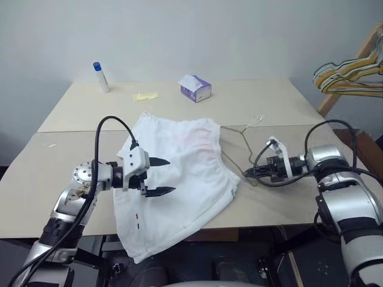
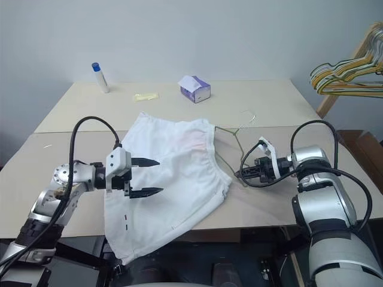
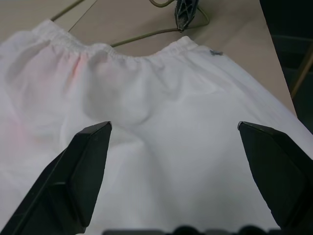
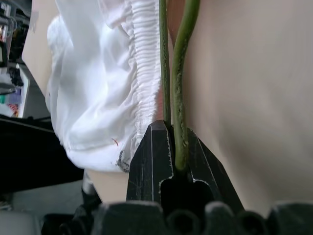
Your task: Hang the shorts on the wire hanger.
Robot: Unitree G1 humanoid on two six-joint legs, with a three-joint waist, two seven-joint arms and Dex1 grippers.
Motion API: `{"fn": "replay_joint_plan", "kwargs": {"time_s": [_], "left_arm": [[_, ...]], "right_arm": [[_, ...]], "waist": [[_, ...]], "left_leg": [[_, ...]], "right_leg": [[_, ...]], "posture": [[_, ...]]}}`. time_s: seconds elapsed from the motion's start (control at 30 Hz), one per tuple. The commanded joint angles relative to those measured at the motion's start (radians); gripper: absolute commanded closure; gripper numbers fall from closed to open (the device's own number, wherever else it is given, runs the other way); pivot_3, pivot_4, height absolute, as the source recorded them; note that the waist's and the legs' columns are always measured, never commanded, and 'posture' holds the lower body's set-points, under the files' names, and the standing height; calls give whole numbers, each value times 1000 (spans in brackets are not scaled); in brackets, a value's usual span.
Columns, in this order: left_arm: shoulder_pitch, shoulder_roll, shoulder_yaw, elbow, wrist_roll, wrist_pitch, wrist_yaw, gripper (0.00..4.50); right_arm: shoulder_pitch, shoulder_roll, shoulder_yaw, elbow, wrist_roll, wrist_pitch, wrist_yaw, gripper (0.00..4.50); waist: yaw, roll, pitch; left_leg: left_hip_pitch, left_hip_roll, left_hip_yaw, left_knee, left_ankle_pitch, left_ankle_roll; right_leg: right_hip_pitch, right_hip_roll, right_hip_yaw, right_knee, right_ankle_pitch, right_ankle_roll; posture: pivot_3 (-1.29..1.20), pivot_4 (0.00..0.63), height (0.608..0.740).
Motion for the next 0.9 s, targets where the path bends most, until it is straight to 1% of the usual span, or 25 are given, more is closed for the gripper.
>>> {"fn": "replay_joint_plan", "kwargs": {"time_s": [0.03,0.13,0.23,0.3,0.37,0.4,0.5,0.63,0.77,0.9], "left_arm": [[-7,4,25,-33,-16,-16,6,26],[-25,5,43,-25,-31,-25,1,26],[-97,-13,131,-31,-171,48,-6,26],[-166,-10,194,-22,-268,90,-28,26],[-239,5,231,12,-303,100,-42,26],[-276,16,241,38,-301,99,-46,26],[-391,44,248,164,-255,59,-58,26],[-510,78,195,365,-112,-73,-76,26],[-608,97,138,532,-54,-144,-212,26],[-689,119,25,728,86,-295,-349,26]], "right_arm": [[68,18,-77,-207,30,-80,-61,4500],[167,28,-123,-434,43,-114,-122,4500],[247,24,-123,-624,32,-173,-156,4500],[286,25,-122,-712,30,-227,-169,4500],[298,31,-117,-760,27,-248,-186,4500],[308,31,-105,-782,9,-287,-198,4500],[325,33,-58,-826,-46,-389,-220,4500],[312,40,-3,-838,-105,-453,-246,4500],[290,40,45,-843,-159,-478,-259,4500],[265,52,86,-857,-207,-466,-279,4500]], "waist": [[0,0,0],[0,0,0],[0,1,0],[0,0,0],[-2,0,0],[-2,1,0],[-6,1,0],[-13,1,0],[-19,1,0],[-24,1,0]], "left_leg": [[0,0,0,0,0,0],[0,0,0,0,0,0],[-2,0,0,0,0,0],[-3,0,-1,2,0,0],[-3,0,-1,2,0,0],[-3,0,-1,2,0,0],[-1,0,-1,1,0,0],[1,0,-1,1,0,-1],[0,0,-1,1,0,-1],[-2,0,-1,1,0,-1]], "right_leg": [[0,0,0,0,0,0],[0,0,0,0,0,0],[-2,0,0,1,0,0],[-2,0,-1,1,0,0],[-1,0,-1,1,0,0],[-1,0,-1,0,0,0],[0,0,-1,0,0,0],[2,0,-1,0,0,0],[1,0,-1,-1,0,0],[-1,0,-1,-1,0,0]], "posture": [[7,0,740],[-4,0,740],[-18,0,740],[-18,0,740],[-16,0,740],[-15,0,740],[-11,0,740],[-9,0,740],[-6,0,740],[-9,0,740]]}}
